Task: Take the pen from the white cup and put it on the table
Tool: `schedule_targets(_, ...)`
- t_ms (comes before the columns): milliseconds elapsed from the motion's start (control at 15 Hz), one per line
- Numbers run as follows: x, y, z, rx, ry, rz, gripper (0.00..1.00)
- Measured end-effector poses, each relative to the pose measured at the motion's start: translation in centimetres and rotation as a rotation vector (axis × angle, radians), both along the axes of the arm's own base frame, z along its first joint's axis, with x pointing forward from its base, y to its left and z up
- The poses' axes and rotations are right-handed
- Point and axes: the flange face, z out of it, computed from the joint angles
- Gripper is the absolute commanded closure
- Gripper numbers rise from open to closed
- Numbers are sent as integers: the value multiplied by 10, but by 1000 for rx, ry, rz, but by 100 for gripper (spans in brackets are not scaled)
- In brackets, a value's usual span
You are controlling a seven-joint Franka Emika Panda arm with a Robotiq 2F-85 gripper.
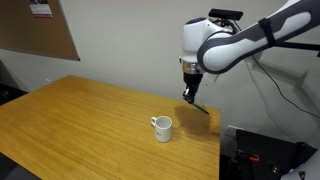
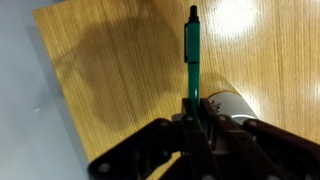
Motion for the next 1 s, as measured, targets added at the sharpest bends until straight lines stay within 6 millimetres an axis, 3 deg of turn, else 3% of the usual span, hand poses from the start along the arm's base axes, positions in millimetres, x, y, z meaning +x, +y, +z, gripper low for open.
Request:
schedule_targets(267, 6, -16, -3, -6, 21, 37, 97)
schedule_targets(600, 11, -19, -18, -35, 58, 66, 97)
schedule_targets(1000, 4, -40, -28, -113, 89, 7, 97)
